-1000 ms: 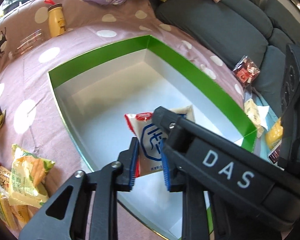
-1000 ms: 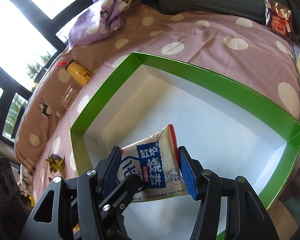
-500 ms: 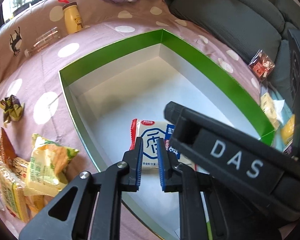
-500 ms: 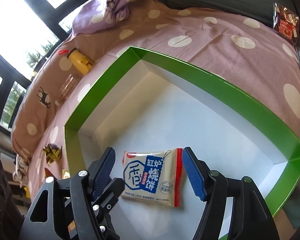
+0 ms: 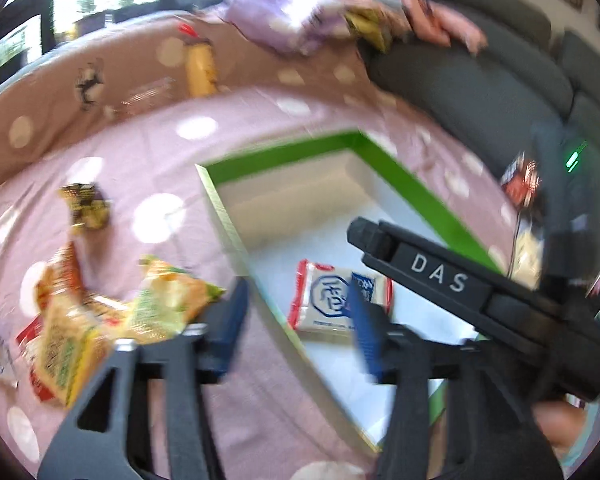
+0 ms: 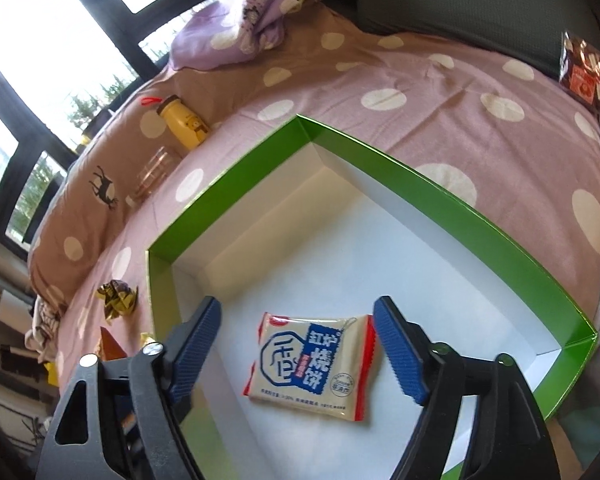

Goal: Organize snacks
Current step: 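Withdraw the right gripper from the box back toward the snack pile, then grasp the dark gold-and-black wrapper with the right gripper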

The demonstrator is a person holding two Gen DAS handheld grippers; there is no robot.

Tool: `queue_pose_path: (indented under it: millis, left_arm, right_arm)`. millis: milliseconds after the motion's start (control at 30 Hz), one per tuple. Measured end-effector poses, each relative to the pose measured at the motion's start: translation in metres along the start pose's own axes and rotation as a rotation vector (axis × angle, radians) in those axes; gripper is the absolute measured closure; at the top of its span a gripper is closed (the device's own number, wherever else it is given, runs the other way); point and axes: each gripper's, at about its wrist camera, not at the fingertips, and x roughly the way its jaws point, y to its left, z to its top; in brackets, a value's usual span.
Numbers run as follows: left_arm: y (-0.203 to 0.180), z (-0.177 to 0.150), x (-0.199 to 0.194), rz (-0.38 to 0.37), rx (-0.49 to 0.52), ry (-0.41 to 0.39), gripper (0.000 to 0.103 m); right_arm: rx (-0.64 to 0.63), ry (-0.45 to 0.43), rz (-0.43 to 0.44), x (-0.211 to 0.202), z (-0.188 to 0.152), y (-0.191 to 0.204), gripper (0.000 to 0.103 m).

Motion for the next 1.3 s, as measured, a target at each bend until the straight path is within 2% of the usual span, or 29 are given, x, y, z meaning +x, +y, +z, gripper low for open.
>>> queue_pose_path:
  millis: [33, 100, 167, 200, 267, 400, 567, 667, 867, 1000, 1100, 1200, 1300]
  left_arm:
    - [0.006, -0.002, -0.011, 0.010, -0.014, -0.029, 0.032]
    - [0.022, -0.007, -0.032, 0.054, -0.040, -0.072, 0.030]
    - [0.041, -0.014, -0.045, 0.111, -0.092, -0.086, 0.014]
    - [0.057, -0.020, -0.054, 0.146, -0.136, -0.097, 0.012]
    - [0.079, -0.030, -0.065, 0.188, -0.196, -0.111, 0.011]
    - [0.129, -0.059, -0.085, 0.320, -0.330, -0.133, 0.010]
    - [0.187, -0.089, -0.091, 0.401, -0.480, -0.120, 0.009]
    - [0.208, -0.099, -0.095, 0.464, -0.539, -0.100, 0.010]
    - [0.235, -0.110, -0.102, 0.481, -0.654, -0.090, 0.009]
    - [0.247, -0.114, -0.100, 0.504, -0.700, -0.058, 0.009]
    - [0.257, -0.117, -0.100, 0.506, -0.731, -0.040, 0.009]
    - [0.264, -0.118, -0.103, 0.523, -0.757, -0.042, 0.009]
    - [0.267, -0.119, -0.104, 0.519, -0.767, -0.040, 0.009]
  right_arm:
    - [-0.013, -0.007, 0.012, -0.001, -0.001, 0.005, 0.018]
    - [-0.037, -0.015, 0.028, -0.003, -0.003, 0.014, 0.018]
    - [-0.062, -0.023, 0.033, -0.005, -0.006, 0.024, 0.018]
    - [-0.080, -0.028, 0.032, -0.005, -0.008, 0.031, 0.017]
    - [-0.105, -0.037, 0.037, -0.007, -0.011, 0.039, 0.015]
    - [-0.163, -0.044, 0.075, -0.010, -0.021, 0.063, 0.012]
    - [-0.256, -0.040, 0.089, -0.008, -0.035, 0.094, 0.009]
    - [-0.300, -0.019, 0.098, -0.004, -0.043, 0.113, 0.009]
    - [-0.350, 0.053, 0.145, 0.010, -0.045, 0.163, 0.009]
    - [-0.383, 0.169, 0.190, 0.045, -0.035, 0.212, 0.009]
    - [-0.502, 0.205, 0.140, 0.086, -0.028, 0.254, 0.009]
    - [-0.576, 0.244, 0.090, 0.126, -0.025, 0.277, 0.009]
    - [-0.558, 0.294, 0.072, 0.162, -0.021, 0.283, 0.009]
